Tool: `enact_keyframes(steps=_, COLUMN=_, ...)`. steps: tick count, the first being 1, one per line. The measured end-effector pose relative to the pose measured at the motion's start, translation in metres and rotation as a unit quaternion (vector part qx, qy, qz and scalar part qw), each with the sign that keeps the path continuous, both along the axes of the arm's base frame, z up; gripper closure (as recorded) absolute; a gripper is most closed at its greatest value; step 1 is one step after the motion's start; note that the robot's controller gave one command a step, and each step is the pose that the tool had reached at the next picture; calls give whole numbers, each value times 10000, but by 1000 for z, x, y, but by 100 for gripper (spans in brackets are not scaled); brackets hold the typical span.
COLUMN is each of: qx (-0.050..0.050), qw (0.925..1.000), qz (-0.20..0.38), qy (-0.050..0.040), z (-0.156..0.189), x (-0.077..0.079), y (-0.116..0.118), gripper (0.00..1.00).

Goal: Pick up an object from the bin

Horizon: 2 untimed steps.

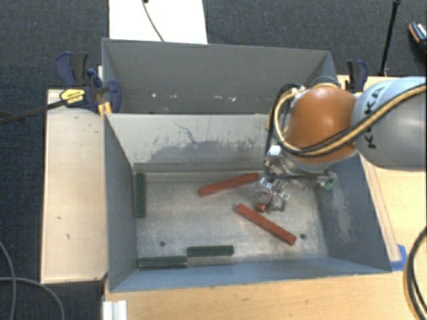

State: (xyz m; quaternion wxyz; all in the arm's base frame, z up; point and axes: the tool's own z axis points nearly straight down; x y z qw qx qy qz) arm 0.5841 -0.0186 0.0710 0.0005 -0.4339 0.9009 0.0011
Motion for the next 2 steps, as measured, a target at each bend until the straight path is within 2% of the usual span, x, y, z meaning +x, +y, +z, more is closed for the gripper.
enact_keyframes(steps=1, qx=-7, qw=9999, qz=144, qy=-46, z=121, x=-42, y=16, gripper=100)
enact_keyframes(steps=2, qx=-2, qw=9997, qz=234, qy=-60, z=214, x=-40, y=49, gripper=100)
